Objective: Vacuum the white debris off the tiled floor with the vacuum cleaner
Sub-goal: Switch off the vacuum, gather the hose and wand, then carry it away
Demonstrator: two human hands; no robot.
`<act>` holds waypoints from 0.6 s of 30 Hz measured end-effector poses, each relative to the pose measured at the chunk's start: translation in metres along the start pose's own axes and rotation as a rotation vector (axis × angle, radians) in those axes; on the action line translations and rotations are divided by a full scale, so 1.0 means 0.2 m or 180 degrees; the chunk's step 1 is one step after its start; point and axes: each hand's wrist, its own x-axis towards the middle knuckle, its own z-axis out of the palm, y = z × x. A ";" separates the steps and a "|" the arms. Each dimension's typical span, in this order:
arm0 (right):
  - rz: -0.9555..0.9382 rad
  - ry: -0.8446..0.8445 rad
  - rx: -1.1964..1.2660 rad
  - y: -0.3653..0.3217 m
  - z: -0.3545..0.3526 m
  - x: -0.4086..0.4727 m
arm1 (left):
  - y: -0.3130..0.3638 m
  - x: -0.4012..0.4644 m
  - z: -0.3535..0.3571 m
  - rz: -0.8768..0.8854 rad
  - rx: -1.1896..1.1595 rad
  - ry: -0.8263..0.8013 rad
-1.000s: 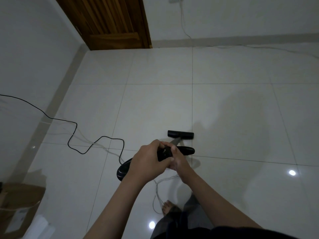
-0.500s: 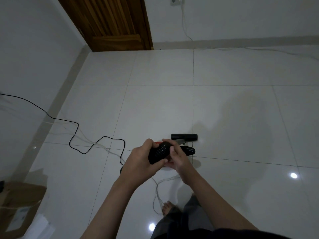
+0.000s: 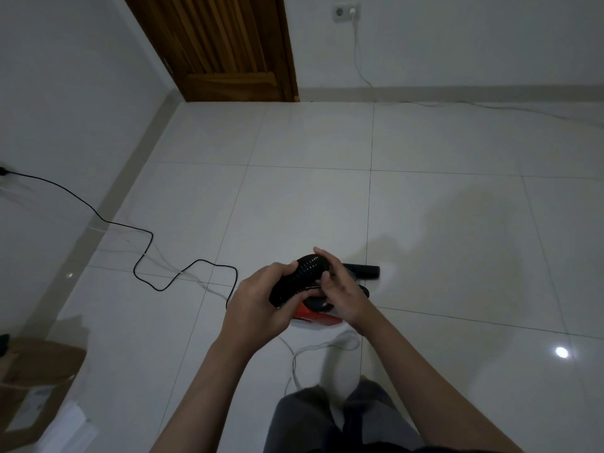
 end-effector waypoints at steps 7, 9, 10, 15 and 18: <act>-0.0522 0.0355 -0.0759 0.01 0.03 0.09 | -0.03 0.10 -0.04 -0.0260 -0.0237 0.0148; -0.0681 0.0551 -0.0927 -0.01 0.06 0.12 | -0.06 0.13 -0.06 -0.0287 -0.0334 0.0125; -0.0771 0.0654 -0.1022 -0.01 0.08 0.14 | -0.08 0.15 -0.08 -0.0288 -0.0380 0.0076; -0.0910 0.1197 -0.1348 -0.03 0.17 0.22 | -0.16 0.24 -0.17 -0.0171 -0.0623 -0.0097; -0.0802 0.1047 -0.0765 -0.08 0.22 0.27 | -0.19 0.31 -0.21 -0.0225 -0.0771 -0.0190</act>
